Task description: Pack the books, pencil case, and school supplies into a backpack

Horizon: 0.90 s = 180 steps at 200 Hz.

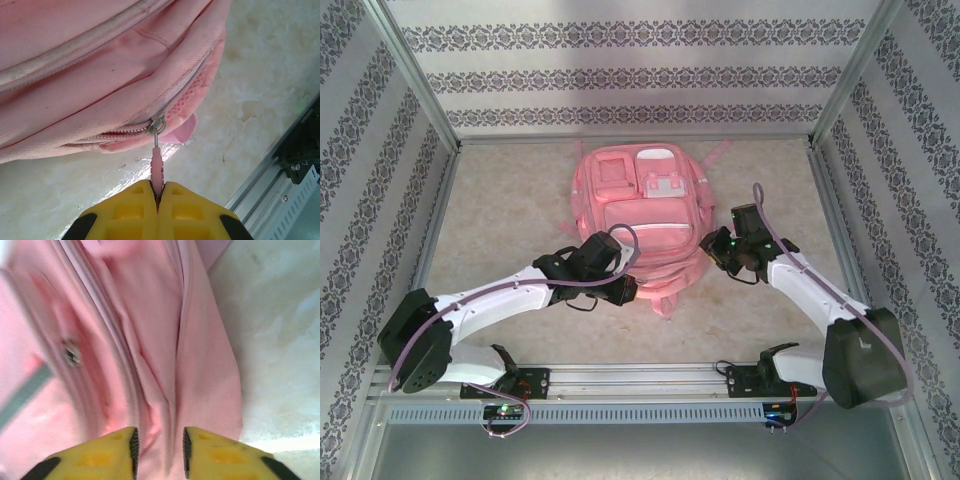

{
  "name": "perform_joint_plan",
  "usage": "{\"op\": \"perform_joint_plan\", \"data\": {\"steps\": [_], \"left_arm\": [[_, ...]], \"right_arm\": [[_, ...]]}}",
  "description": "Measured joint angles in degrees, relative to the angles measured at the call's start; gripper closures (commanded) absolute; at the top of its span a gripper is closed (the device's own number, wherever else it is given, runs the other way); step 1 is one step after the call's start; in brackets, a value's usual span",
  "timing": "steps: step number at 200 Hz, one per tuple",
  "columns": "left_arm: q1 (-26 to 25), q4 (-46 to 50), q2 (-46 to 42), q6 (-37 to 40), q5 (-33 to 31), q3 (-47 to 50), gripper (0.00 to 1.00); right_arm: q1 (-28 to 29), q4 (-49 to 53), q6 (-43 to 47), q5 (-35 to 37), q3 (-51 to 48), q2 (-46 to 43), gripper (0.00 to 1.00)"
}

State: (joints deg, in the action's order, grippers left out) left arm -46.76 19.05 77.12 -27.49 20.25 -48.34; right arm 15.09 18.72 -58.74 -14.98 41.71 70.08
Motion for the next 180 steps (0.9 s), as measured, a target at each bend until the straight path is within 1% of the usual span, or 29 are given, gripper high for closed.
{"op": "perform_joint_plan", "data": {"steps": [9, 26, 58, 86, 110, 151, 180], "left_arm": [[0.0, 0.1, 0.6, 0.0, 0.3, -0.2, 1.00], [-0.3, 0.3, 2.0, 0.0, 0.7, -1.4, 1.00], [-1.6, 1.2, 4.7, 0.0, 0.8, -5.4, 1.00], [-3.2, 1.6, 7.3, 0.0, 1.2, -9.1, 1.00], [-4.2, 2.8, 9.1, 0.1, 1.5, -12.6, 1.00], [-6.3, 3.5, 14.6, 0.1, 2.1, -18.9, 1.00], [-7.6, 3.8, 18.0, 0.3, 2.2, -22.2, 1.00]], "right_arm": [[0.0, 0.5, 0.1, 0.8, 0.2, -2.2, 0.50], [0.6, 1.5, 0.6, 1.3, 1.0, -6.2, 0.49], [4.5, 3.5, 0.0, 1.7, 1.5, -11.8, 0.48], [7.3, 6.4, -2.4, 1.6, 0.7, -14.3, 0.44], [7.8, 8.2, -5.5, 1.4, -2.1, -17.0, 0.43], [11.0, 9.4, -10.0, 1.5, -5.3, -19.0, 0.43], [11.7, 9.3, -11.4, 2.0, -5.7, -19.0, 0.44]]}}
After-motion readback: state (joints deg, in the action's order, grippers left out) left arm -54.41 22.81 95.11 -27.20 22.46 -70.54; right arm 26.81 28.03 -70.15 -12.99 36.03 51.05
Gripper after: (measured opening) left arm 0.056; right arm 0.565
